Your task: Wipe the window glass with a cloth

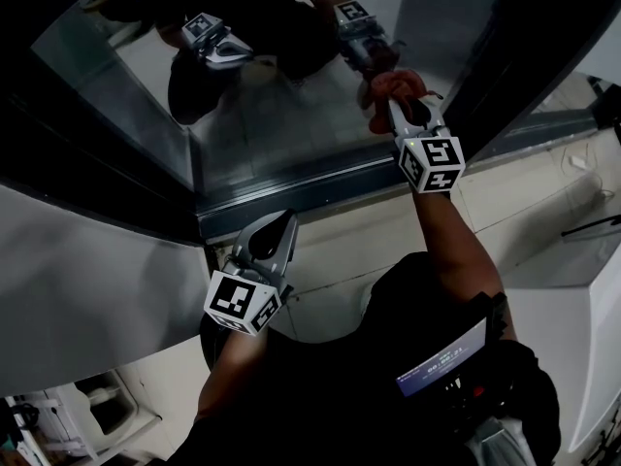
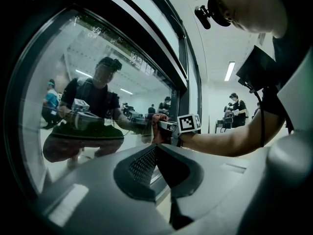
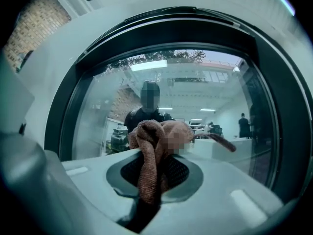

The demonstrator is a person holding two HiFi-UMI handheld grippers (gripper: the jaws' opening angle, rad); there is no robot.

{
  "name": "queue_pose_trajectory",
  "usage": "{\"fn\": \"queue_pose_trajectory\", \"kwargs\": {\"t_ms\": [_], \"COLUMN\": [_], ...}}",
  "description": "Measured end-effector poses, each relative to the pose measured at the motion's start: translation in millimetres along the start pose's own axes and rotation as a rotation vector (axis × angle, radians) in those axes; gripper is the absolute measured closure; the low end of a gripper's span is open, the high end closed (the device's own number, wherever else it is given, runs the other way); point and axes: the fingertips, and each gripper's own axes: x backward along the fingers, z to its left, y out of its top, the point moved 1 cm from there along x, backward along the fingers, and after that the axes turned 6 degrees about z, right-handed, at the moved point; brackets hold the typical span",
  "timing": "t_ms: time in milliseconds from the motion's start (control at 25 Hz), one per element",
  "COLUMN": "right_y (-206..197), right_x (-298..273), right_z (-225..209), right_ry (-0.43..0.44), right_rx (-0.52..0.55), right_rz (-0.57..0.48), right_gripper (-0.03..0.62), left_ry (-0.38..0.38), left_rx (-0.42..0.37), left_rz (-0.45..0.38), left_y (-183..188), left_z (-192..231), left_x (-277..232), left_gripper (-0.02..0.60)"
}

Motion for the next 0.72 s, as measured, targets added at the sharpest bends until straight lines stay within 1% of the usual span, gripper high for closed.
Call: {"fn": "queue_pose_trajectory", "kwargs": {"t_ms": [120, 240, 320, 360, 440, 520, 640, 720], "right_y": [-1, -1, 5, 13, 41, 78, 147, 187], "right_x": [0, 0, 6, 11, 23, 36, 56, 64], "right_z": [-4, -4, -3, -4, -6, -9, -2, 6], "right_ry": [-0.011, -0.014, -0.019, -0.031, -0.064, -0.11, -0.211, -0.293], "right_rx": [0.004, 0.024, 0.067, 0.108, 0.211, 0.347, 0.633, 0.827], "right_rz": [0.006, 0.036, 0.047, 0.042, 0.008, -0.053, -0.167, -0.215], "right_gripper": [0.551, 0.551, 0.551, 0.551, 0.551, 0.551, 0.551, 0.551], "left_ry": [0.0, -0.003, -0.005, -0.006, -0.009, -0.009, -0.014, -0.017], "left_rx": [0.0, 0.0, 0.001, 0.002, 0.003, 0.002, -0.007, -0.01], "left_rz": [0.0, 0.002, 0.004, 0.008, 0.015, 0.019, 0.011, 0.005], "left_y": [-2, -2, -2, -2, -1, 2, 0, 2], "left_z": [0, 0, -2, -3, -3, -3, 0, 1], "left_x": [1, 2, 3, 4, 4, 4, 7, 8], "left_gripper": [0.565, 0.565, 0.565, 0.565, 0.565, 0.565, 0.565, 0.565]}}
